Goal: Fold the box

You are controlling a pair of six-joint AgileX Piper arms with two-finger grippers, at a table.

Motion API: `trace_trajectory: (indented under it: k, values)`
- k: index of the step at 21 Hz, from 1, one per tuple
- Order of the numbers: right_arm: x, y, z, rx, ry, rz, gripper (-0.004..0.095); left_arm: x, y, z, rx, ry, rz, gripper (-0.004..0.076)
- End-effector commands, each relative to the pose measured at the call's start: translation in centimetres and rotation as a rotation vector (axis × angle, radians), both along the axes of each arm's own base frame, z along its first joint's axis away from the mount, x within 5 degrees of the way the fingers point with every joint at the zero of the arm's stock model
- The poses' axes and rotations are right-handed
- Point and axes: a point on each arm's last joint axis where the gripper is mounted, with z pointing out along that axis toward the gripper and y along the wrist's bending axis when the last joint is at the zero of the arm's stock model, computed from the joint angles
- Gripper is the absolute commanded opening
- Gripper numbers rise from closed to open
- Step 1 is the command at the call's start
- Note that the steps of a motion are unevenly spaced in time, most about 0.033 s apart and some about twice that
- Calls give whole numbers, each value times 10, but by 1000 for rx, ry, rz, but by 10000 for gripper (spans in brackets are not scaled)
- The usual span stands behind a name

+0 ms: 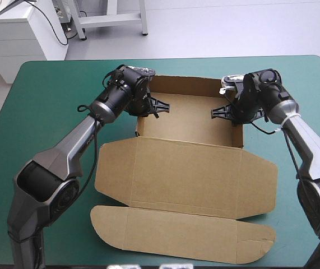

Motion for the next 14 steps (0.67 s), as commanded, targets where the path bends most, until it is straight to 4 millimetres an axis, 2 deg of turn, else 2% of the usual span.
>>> trace_trajectory:
  k: [1,4,14]
  values:
    - [-10,-2,21,-29,-41,61,-21,-9,4,25,-12,-30,-22,-8]
    - [-10,-3,20,-27,-34,52,-21,-6,2,18,1,-15,-33,-8]
    - [-8,-2,21,14,-57,-32,-21,-4,3,16,25,-23,-45,-8]
